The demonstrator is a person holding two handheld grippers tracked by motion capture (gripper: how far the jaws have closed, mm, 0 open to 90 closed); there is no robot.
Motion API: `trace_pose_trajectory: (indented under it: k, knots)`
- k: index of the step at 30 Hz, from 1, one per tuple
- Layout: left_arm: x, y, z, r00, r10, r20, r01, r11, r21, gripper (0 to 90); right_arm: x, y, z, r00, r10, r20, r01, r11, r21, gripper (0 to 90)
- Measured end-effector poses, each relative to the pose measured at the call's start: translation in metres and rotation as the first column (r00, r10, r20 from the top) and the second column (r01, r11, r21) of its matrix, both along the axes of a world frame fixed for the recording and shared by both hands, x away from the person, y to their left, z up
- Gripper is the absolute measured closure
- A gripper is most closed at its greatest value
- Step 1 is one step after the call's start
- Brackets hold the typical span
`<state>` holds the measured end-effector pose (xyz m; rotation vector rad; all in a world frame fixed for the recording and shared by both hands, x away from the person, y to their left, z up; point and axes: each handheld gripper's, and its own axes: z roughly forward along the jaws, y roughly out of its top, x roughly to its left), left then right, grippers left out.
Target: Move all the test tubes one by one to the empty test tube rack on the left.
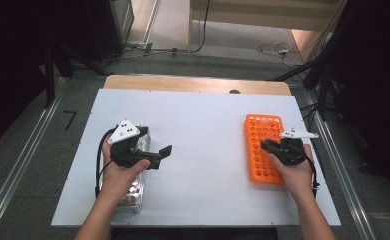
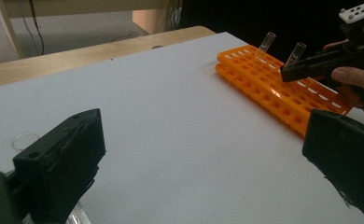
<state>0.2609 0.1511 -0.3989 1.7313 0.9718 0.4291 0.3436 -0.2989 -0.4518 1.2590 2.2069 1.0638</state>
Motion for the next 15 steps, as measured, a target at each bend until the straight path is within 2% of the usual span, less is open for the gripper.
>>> trace_pose_trajectory:
  k: [5, 8, 15]
  knots:
    - [0.000, -0.001, 0.000, 1.0000, -0.001, 0.000, 0.001, 1.0000, -0.001, 0.0, -0.004, -0.003, 0.010, 0.9996, 0.005, 0.028, -0.005, 1.000, 0.025, 73.8]
    - [0.000, -0.001, 0.000, 1.0000, -0.001, 0.000, 0.001, 1.0000, -0.002, 0.0, -0.006, -0.005, 0.016, 0.9991, 0.015, 0.040, -0.017, 0.998, 0.056, 73.9]
    - [-0.001, -0.003, 0.000, 1.0000, -0.008, 0.001, 0.008, 1.0000, 0.001, 0.0, -0.012, 0.001, 0.027, 0.9969, 0.050, 0.061, -0.054, 0.996, 0.066, 73.9]
